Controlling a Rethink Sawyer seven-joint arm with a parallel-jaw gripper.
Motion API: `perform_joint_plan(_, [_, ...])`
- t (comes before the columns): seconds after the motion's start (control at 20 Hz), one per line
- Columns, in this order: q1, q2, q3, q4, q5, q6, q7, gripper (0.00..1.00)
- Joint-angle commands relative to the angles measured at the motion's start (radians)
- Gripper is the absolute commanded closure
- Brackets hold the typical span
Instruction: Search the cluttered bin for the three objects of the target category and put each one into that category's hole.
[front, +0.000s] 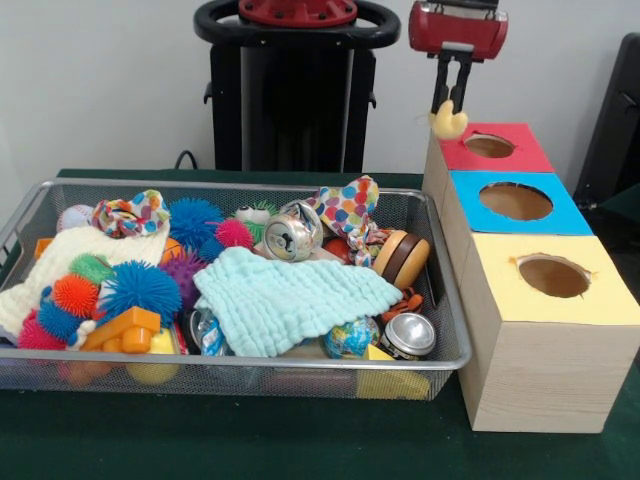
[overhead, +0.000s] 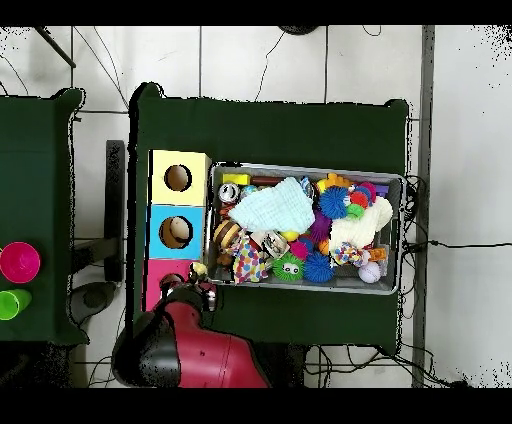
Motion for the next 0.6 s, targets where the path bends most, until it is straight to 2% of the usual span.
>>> perform_joint_plan(0.05, [0.034,-0.022,-0.036,-0.033,0.076,0.105,0.272,1.00])
perform_joint_plan(0.6, [0.024,0.061,0.019,0.018,0.108,-0.069,0.295,1.00])
